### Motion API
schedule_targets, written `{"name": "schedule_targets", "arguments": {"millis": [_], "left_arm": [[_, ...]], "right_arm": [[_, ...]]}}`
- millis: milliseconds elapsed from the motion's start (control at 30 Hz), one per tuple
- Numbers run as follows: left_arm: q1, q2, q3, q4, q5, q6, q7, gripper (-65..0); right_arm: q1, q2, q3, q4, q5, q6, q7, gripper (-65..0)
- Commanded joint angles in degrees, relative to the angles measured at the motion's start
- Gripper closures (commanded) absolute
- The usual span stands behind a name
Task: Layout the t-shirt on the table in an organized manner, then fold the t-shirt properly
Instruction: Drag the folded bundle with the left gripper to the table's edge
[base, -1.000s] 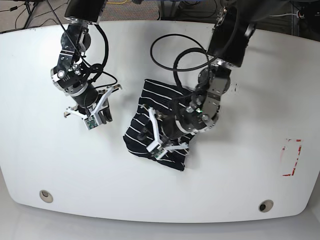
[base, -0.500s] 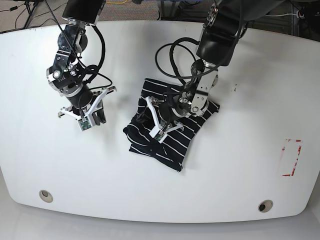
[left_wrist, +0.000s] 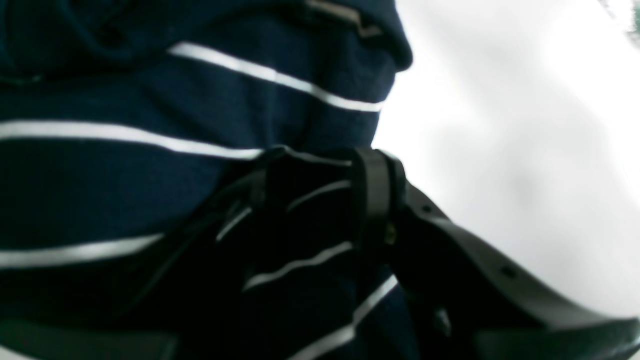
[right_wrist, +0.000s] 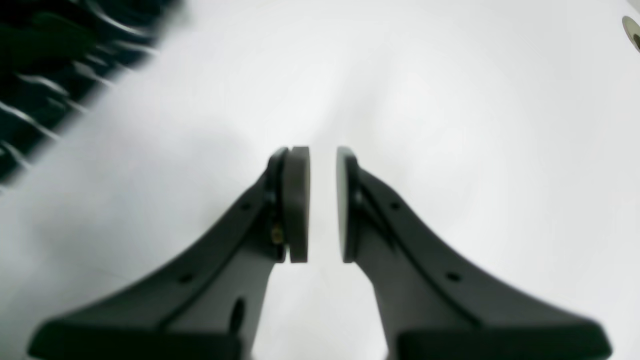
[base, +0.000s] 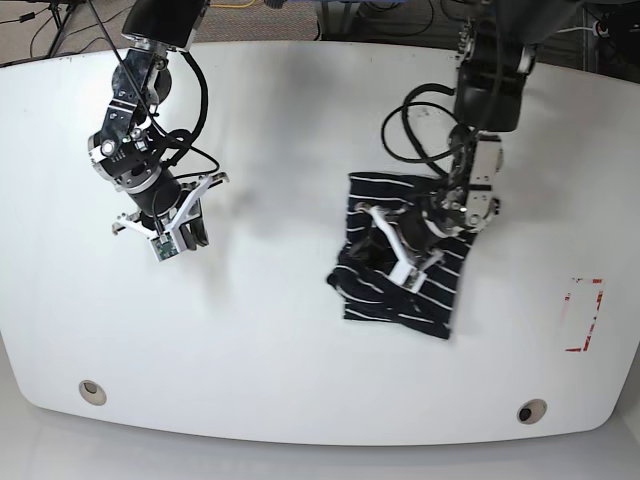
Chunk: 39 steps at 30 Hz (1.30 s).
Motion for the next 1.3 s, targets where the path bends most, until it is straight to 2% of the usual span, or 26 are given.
{"name": "schedule_targets", "arguments": {"millis": [0,100,333,933,1267], "left_arm": [[3.9,-5.5,-2.3,2.6,7.7,0.9,12.4,-21.0],[6.7,-9.1,-6.5,7.3,7.7,-3.1,15.0,-21.0],[10.8,-14.8,-14.6,14.2,7.7,-8.1,20.2,-21.0],[17.3,-26.2,-24.4,16.5,7.8,-8.1,20.9,-21.0],[16.7,-28.7,-27.3,17.5,7.7,-8.1,20.8,-21.0]], "right_arm": [[0.9,0.5,0.3,1.1,0.8,-0.1,1.3,-8.7],[0.9,0.3,0.4,1.1,1.1,-0.1,1.3,-8.7],[0.9,0.2,0.3,1.1,1.1,-0.1,1.3,-8.7],[-0.3,0.1,0.4,1.2,1.1,-0.1,1.3,-8.7],[-2.9,0.1,0.2,4.5,1.1,-0.1,1.3,-8.7]]}}
